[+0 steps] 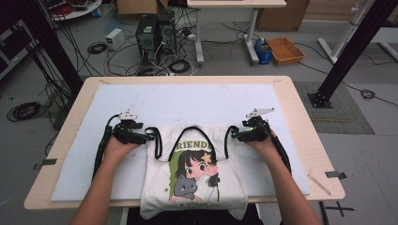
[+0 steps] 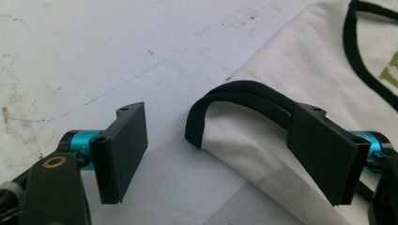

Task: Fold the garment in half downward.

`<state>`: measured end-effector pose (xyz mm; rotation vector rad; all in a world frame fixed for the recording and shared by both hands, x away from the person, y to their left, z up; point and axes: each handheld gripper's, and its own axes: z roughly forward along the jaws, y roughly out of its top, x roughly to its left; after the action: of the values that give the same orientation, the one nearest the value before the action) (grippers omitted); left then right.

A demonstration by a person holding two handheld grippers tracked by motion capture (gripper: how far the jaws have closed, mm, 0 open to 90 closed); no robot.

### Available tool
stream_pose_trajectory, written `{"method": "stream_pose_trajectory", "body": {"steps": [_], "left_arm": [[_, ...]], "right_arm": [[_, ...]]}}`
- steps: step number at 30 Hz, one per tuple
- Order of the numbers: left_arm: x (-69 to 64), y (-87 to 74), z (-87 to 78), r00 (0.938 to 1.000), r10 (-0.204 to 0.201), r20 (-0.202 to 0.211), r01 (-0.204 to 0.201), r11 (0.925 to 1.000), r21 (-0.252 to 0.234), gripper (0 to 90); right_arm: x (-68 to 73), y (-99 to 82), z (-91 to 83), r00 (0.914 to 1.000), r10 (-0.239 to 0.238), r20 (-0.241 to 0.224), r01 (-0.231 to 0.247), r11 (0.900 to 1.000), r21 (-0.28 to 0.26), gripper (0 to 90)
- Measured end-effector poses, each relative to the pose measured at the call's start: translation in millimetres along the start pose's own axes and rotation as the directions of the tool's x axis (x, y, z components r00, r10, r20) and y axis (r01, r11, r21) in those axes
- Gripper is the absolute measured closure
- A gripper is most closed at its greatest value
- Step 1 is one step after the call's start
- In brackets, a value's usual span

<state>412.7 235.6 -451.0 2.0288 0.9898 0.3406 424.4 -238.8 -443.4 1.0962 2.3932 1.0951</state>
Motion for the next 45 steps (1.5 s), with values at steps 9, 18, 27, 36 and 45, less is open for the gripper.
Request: {"method": "stream_pose_trajectory", "body": {"steps": [9, 18, 27, 36, 45], "left_arm": [[-3.3, 4.2, 5.6, 0.9962, 0.078, -0.04, -0.077, 0.9966, 0.031, 43.3], [-7.4, 5.5, 4.1, 0.9929, 0.118, -0.011, -0.118, 0.9926, 0.029, 81.0], [1.7, 9.1, -3.9, 0.9953, 0.092, -0.03, -0.094, 0.9944, -0.048, 84.9], [13.0, 32.1, -1.1, 0.9927, 0.11, -0.049, -0.112, 0.9926, -0.046, 84.8], [28.2, 42.4, 9.0, 0.9959, 0.082, -0.039, -0.085, 0.994, -0.069, 84.8]], "right_arm": [[3.9, -3.2, 3.5, 0.9988, -0.048, -0.014, 0.048, 0.9984, 0.029, 62.3], [9.3, -2.5, 1.7, 0.996, -0.085, -0.028, 0.086, 0.9959, 0.03, 83.5], [2.2, 4.9, -8.7, 0.9958, -0.084, 0.037, 0.084, 0.9963, -0.013, 84.6], [-5.8, 19.4, -7.4, 0.9963, -0.061, 0.061, 0.063, 0.9977, -0.027, 84.5], [-21.4, 31.3, -0.5, 0.9973, -0.023, 0.069, 0.025, 0.9991, -0.033, 84.5]]}}
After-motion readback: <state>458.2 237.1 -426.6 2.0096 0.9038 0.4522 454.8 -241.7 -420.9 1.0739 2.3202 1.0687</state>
